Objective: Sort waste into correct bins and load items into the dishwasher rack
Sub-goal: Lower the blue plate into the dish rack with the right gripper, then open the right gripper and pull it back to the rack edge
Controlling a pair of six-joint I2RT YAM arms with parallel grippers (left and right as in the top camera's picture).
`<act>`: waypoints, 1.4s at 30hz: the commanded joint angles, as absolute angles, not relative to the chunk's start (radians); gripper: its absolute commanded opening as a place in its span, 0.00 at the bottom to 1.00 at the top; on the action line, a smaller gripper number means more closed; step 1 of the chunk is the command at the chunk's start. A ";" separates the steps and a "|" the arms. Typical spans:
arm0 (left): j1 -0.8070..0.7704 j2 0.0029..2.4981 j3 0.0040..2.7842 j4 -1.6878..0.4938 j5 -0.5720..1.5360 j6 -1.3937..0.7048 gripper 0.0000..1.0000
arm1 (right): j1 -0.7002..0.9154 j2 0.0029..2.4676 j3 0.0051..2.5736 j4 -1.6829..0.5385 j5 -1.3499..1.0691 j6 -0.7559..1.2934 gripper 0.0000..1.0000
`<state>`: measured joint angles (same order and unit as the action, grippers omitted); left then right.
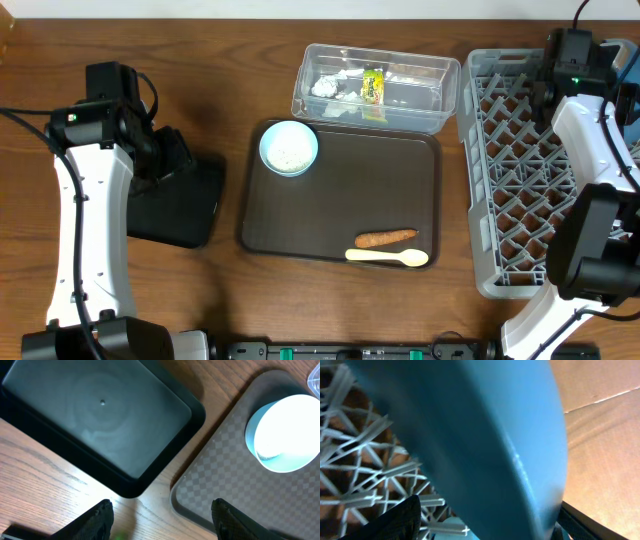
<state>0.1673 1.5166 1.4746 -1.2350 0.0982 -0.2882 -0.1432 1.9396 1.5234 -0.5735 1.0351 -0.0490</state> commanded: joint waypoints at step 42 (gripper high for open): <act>0.168 1.504 1.487 -1.236 0.096 -0.290 0.66 | -0.130 1.608 1.523 -0.865 0.507 0.056 0.91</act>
